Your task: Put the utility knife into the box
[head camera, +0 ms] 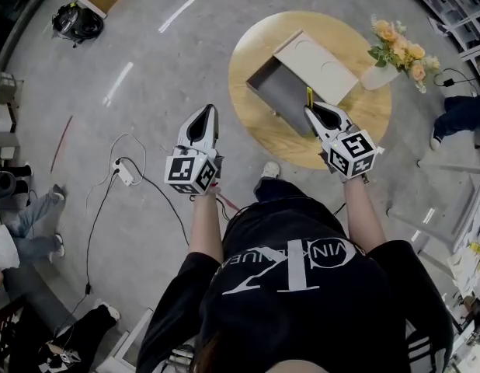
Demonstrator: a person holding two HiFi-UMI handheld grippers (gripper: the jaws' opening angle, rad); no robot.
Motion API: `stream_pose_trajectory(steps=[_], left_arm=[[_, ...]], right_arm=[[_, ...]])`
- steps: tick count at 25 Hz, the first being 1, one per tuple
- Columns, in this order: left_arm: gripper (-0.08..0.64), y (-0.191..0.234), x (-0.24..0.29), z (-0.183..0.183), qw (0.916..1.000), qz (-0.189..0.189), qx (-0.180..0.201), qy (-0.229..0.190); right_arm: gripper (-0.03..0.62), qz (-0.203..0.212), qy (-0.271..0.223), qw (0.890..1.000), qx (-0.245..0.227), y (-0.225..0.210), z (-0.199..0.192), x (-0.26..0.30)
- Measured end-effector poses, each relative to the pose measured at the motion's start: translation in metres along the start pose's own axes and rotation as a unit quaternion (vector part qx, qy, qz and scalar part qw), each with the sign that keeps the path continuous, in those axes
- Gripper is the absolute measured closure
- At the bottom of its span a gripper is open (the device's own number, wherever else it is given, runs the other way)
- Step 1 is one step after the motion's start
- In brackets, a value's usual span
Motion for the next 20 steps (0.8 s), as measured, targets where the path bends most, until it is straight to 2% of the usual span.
stream_pose_trajectory(steps=[14, 20], left_arm=[[0.549, 0.021, 0.053, 0.021, 0.9997, -0.016, 0.016, 0.01], [0.549, 0.02, 0.068, 0.017, 0.9991, -0.035, 0.011, 0.02]], right_arm=[[0.541, 0.035, 0.027, 0.999, 0.004, -0.02, -0.002, 0.052], [0.541, 0.063, 0.076, 0.995, -0.028, -0.009, -0.008, 0.056]])
Point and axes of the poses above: the fingertips, and each gripper's own axes: x forward along the fingers, y to its left, z out of its top, the point moved 6 cm from there along -x, backward along the fingers, and after that the axes turned 12 degrees about -x, right-handed, at the moved point
